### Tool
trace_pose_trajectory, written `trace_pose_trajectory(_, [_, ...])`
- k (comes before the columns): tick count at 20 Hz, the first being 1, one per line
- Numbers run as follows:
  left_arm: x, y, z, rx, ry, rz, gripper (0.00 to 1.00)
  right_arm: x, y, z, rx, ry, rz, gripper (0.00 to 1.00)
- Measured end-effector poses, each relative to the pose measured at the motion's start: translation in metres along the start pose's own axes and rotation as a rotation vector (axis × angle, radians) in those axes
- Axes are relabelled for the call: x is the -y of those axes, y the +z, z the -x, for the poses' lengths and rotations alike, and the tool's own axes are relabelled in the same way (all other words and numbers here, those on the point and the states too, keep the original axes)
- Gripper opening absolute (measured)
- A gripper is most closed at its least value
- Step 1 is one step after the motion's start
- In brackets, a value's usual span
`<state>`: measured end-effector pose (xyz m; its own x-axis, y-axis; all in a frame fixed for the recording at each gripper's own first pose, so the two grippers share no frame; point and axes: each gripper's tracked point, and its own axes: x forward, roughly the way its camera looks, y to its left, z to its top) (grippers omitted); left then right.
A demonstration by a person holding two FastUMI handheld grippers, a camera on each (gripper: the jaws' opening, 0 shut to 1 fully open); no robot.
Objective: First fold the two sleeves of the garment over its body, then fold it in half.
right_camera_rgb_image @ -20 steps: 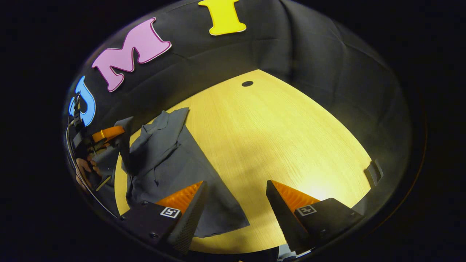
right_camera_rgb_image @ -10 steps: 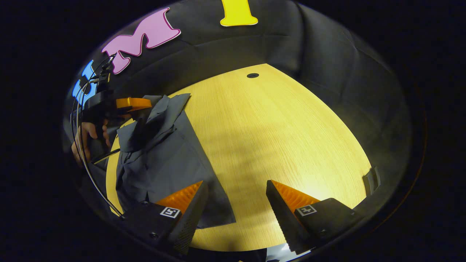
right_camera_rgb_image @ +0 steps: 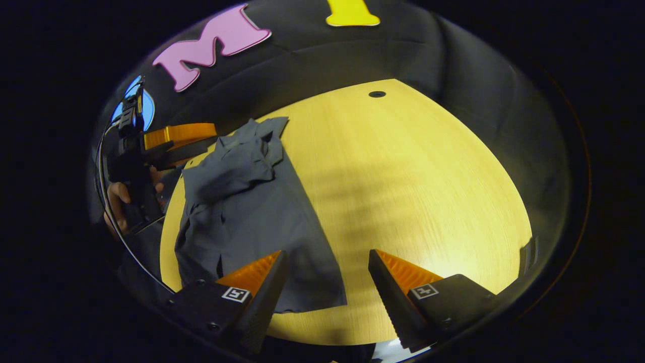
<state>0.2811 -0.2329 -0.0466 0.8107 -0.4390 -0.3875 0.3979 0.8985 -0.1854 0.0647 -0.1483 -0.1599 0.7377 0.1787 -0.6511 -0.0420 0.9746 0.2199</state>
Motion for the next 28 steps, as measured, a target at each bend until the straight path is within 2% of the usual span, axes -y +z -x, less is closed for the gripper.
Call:
trace_pose_trajectory(4, [-0.072,-0.051,0.07,-0.035,0.134,0.004,0.96,-0.006,-0.027,-0.016,-0.092,0.01,-0.022,0.99])
trace_pose_trajectory(8, [-0.128,-0.12,0.133,-0.101,0.249,0.106,0.96,-0.009,-0.043,-0.031,-0.156,-0.014,0.006,0.99])
trace_pose_trajectory(12, [-0.162,-0.18,0.174,-0.144,0.348,0.224,0.96,-0.011,-0.057,-0.037,-0.176,-0.063,0.068,0.99])
trace_pose_trajectory(14, [-0.176,-0.206,0.191,-0.175,0.392,0.201,0.96,-0.015,-0.071,-0.038,-0.216,-0.069,0.078,0.99])
trace_pose_trajectory(15, [-0.181,-0.216,0.198,-0.189,0.411,0.18,0.96,-0.015,-0.068,-0.038,-0.197,-0.08,0.096,1.0])
trace_pose_trajectory(17, [-0.184,-0.231,0.2,-0.211,0.426,0.155,0.96,-0.019,-0.074,-0.039,-0.218,-0.094,0.113,0.99])
trace_pose_trajectory(18, [-0.182,-0.238,0.204,-0.219,0.418,0.159,0.92,-0.027,-0.079,-0.039,-0.236,-0.087,0.117,1.0])
trace_pose_trajectory(19, [-0.18,-0.243,0.204,-0.221,0.407,0.167,0.96,-0.035,-0.081,-0.037,-0.244,-0.08,0.122,1.0])
trace_pose_trajectory(25, [-0.189,-0.259,0.203,-0.237,0.42,0.177,0.96,-0.075,-0.097,-0.046,-0.282,-0.062,0.189,1.0])
trace_pose_trajectory(28, [-0.193,-0.266,0.201,-0.267,0.433,0.181,0.96,-0.077,-0.101,-0.049,-0.283,-0.126,0.235,0.99])
